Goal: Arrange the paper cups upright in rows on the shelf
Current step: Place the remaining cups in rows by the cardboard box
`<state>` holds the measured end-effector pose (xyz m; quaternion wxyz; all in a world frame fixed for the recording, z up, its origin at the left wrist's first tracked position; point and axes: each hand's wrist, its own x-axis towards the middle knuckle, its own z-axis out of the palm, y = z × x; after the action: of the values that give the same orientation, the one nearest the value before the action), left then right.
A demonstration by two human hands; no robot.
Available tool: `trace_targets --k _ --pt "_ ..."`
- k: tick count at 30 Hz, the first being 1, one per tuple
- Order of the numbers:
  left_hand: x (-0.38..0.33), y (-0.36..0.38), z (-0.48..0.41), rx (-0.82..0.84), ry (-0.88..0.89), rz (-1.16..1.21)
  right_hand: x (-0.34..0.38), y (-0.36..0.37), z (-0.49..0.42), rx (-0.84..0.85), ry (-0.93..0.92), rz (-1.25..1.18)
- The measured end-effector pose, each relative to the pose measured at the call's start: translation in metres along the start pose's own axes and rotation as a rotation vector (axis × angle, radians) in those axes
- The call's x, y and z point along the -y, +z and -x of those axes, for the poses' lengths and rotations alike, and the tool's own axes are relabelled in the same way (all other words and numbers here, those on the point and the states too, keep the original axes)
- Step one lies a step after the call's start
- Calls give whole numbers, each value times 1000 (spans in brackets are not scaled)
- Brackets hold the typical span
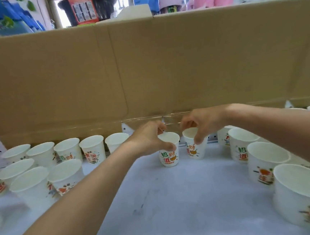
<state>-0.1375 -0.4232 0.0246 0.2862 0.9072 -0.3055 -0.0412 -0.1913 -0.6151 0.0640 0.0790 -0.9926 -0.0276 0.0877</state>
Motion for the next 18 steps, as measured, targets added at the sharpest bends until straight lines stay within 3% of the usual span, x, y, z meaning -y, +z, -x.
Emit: trace_targets --k 8,18 --pt "-11 21 -35 -3 -3 139 -34 3 5 -188 -106 82" --pt "-17 34 -47 -101 -39 215 -45 17 1 -290 -179 11"
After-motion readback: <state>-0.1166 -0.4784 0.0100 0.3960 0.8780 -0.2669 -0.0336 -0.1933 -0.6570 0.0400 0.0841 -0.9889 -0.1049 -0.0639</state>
